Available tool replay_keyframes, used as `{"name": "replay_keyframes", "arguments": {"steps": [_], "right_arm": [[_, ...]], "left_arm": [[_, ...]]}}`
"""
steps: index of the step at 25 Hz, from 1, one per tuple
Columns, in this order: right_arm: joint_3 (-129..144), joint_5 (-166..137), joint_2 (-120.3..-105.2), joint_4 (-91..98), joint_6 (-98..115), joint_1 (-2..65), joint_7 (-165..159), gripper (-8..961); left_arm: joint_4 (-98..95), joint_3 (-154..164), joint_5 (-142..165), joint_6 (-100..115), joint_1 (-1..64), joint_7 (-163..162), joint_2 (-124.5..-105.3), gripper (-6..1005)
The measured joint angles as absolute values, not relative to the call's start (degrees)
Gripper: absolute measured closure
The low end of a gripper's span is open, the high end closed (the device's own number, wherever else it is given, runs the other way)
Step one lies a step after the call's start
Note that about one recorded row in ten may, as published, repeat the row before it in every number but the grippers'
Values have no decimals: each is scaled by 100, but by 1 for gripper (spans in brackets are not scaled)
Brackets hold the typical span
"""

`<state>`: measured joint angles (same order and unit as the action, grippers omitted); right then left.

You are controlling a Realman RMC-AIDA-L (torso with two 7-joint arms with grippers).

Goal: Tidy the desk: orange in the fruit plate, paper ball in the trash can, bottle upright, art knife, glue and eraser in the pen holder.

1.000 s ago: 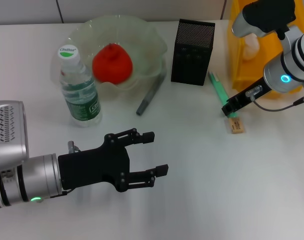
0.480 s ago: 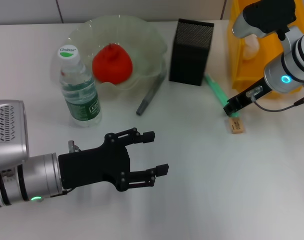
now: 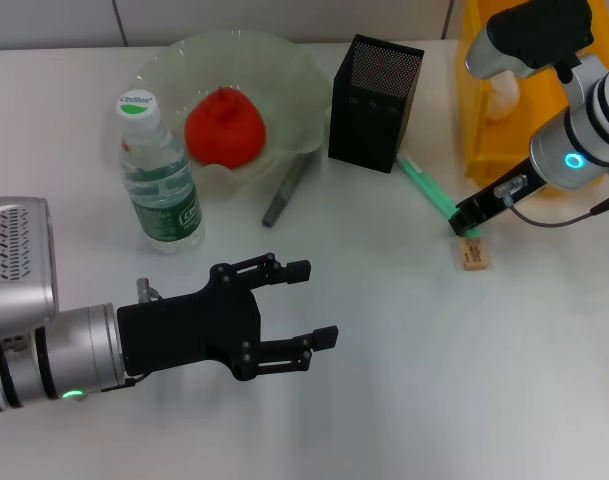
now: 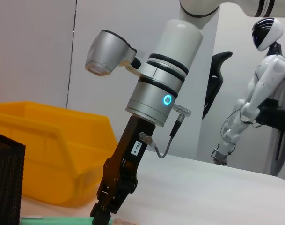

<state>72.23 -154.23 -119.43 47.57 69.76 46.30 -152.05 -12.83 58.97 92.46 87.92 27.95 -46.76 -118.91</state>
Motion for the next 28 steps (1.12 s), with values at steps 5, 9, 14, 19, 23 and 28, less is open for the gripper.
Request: {"name": "replay_keyframes", "arguments": {"steps": [5, 9, 14, 19, 23, 28], "right_arm": [[7190, -15423, -11936, 4762, 6987, 4589, -15213, 775], [7193, -15442, -11928, 4844, 7017, 4516, -15215, 775], [7229, -15459, -11936, 5252, 7203, 4320, -15215, 775], [7225, -15460, -11936, 5484, 7356, 4217, -15215, 775], [7228, -15457, -11936, 5729, 7524, 4107, -15213, 775], [7230, -15434, -11937, 6093, 7731, 3947, -15179, 775]], "left_arm": [[-1301, 5897, 9246, 8796, 2796, -4682, -11891, 200], [-1302, 5897, 9246, 8794, 2805, -4686, -11891, 200], [-1301, 5897, 9246, 8790, 2834, -4700, -11891, 200], [-1298, 5897, 9246, 8789, 2849, -4701, -11892, 201], [-1301, 5897, 9246, 8788, 2861, -4692, -11891, 201], [-1301, 5897, 9246, 8782, 2883, -4689, -11892, 201]]}}
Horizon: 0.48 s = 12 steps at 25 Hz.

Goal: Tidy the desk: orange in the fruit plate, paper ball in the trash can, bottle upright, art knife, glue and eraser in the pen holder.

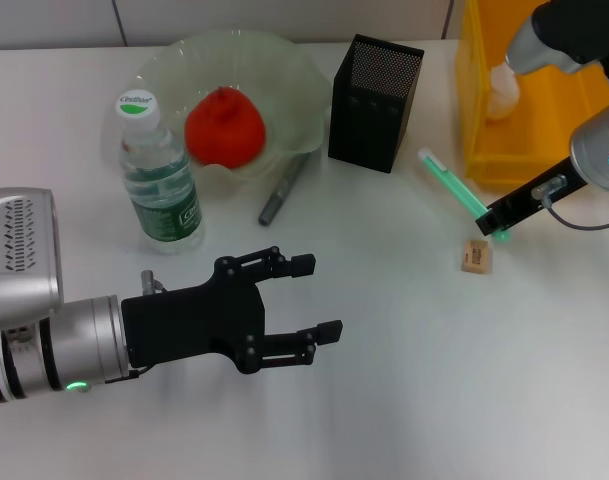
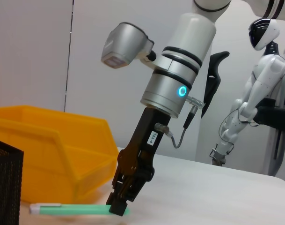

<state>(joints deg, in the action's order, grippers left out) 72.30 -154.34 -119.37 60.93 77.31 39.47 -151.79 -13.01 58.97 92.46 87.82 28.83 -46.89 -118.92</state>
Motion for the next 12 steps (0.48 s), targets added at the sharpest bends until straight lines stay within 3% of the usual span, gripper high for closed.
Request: {"name": "replay_keyframes", "arguments": {"steps": [12], "right_arm": [[7362, -15159, -11930, 6742, 8172, 3583, -15075, 775]], "left_arm": [[-1299, 5897, 9246, 8733, 2924, -4697, -11882, 201]]}}
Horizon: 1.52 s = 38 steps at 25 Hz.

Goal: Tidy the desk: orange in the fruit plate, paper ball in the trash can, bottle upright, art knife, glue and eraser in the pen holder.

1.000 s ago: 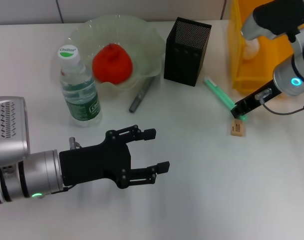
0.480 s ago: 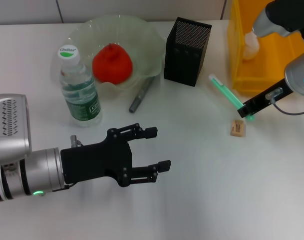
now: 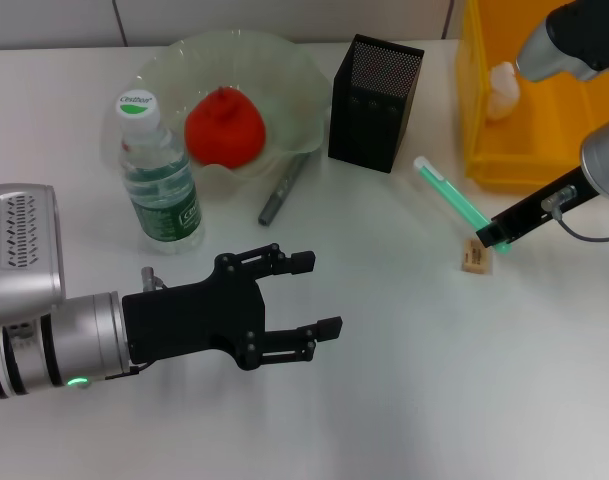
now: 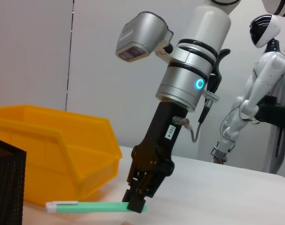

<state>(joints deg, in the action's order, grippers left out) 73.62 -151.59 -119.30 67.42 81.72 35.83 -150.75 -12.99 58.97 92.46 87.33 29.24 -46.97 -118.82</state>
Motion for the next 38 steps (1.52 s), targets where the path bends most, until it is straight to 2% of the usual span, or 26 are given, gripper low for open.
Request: {"name": "replay_keyframes", "arguments": {"steps": [8, 17, 25, 30, 38], "right_arm": [[7306, -14633, -11934, 7209, 8446, 3226, -14732, 775], [7062, -13621, -11939, 7715, 8613, 2536, -13900, 774], [6096, -12115, -11932, 7374, 8598, 2083, -12304, 774], [5309, -11078, -11911, 6495, 8562, 2128, -11037, 774], [4223, -9949, -11909, 4604, 8311, 2676, -8917, 774]], "left_arm": [[-1310, 5897, 9242, 8719, 2937, -4696, -11882, 201], [-1310, 5897, 9236, 8709, 2932, -4699, -11883, 202], [-1310, 5850, 9236, 8709, 2900, -4706, -11875, 202], [-1317, 5818, 9235, 8714, 2873, -4705, -11874, 202], [-1310, 5707, 9221, 8767, 2813, -4729, -11864, 202]]}}
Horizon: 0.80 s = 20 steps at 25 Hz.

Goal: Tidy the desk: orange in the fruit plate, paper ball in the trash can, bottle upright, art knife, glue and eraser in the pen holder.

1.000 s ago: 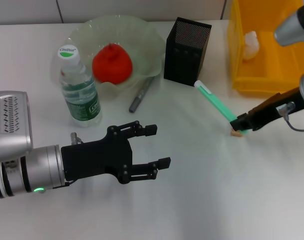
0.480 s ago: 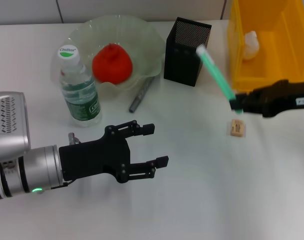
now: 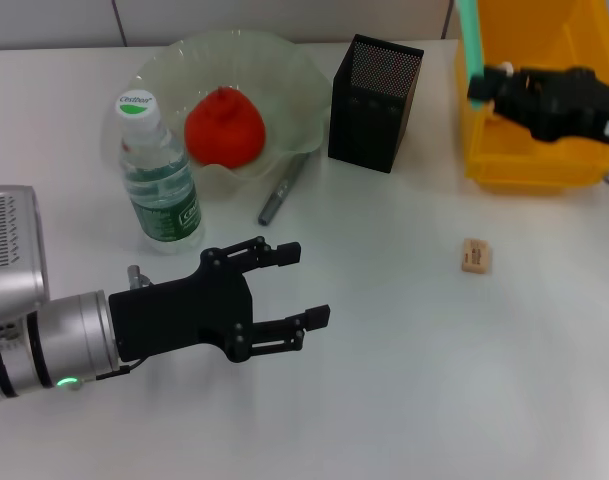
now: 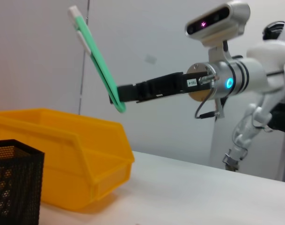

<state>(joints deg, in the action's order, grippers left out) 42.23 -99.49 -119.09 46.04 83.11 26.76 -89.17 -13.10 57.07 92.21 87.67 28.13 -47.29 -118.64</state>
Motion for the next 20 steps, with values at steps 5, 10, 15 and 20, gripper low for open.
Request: {"name": "replay_keyframes", "arguments": {"steps": [5, 10, 15, 20], "right_arm": [[4154, -9408, -11911, 3771, 7733, 3041, -7962, 774], [4183, -8994, -11923, 3080, 7100, 3463, -7253, 774], [4195, -8907, -11926, 2652, 6461, 3823, -6766, 774], [4201, -8903, -11932, 2371, 6047, 4075, -6610, 774]], "left_arm": [[-1317, 5654, 9219, 8791, 2754, -4731, -11862, 202], [-1326, 5474, 9214, 8851, 2712, -4733, -11856, 202], [-1278, 5283, 9184, 8957, 2617, -4721, -11858, 203], [-1272, 5281, 9166, 8949, 2520, -4678, -11873, 203]]}}
